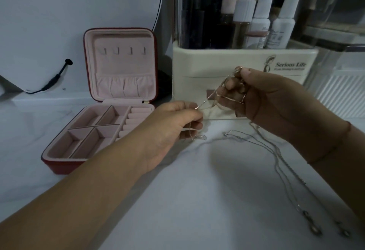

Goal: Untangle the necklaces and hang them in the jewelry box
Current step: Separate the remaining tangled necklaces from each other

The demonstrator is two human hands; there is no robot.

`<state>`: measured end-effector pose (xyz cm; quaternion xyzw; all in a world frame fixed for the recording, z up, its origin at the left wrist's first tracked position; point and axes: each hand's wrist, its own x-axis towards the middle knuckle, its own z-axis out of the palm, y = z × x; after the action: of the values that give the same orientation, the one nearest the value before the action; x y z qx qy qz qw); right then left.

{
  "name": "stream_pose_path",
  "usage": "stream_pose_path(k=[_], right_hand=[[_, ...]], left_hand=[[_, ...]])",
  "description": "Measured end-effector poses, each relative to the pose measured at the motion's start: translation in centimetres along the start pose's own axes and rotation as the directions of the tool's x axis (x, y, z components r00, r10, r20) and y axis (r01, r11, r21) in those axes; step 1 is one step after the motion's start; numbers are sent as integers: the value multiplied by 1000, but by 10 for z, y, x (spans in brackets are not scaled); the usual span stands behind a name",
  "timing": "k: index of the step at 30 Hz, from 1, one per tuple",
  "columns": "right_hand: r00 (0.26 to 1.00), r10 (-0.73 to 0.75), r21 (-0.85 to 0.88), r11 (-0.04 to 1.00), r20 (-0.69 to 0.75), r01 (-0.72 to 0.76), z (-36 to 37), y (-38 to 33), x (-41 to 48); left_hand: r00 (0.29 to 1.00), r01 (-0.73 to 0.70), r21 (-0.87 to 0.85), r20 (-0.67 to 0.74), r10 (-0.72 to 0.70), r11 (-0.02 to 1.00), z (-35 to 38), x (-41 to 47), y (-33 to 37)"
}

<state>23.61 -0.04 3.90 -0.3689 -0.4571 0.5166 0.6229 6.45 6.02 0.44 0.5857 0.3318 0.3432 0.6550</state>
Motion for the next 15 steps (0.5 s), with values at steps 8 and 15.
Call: stream_pose_path(k=[8, 15], right_hand=[[999, -35, 73, 997, -30, 38, 3, -4, -1], [999, -53, -53, 997, -1, 53, -3, -8, -2]], left_hand=[[999, 22, 49, 30, -23, 999, 1, -3, 3], [1000, -23, -82, -16, 22, 996, -1, -2, 10]])
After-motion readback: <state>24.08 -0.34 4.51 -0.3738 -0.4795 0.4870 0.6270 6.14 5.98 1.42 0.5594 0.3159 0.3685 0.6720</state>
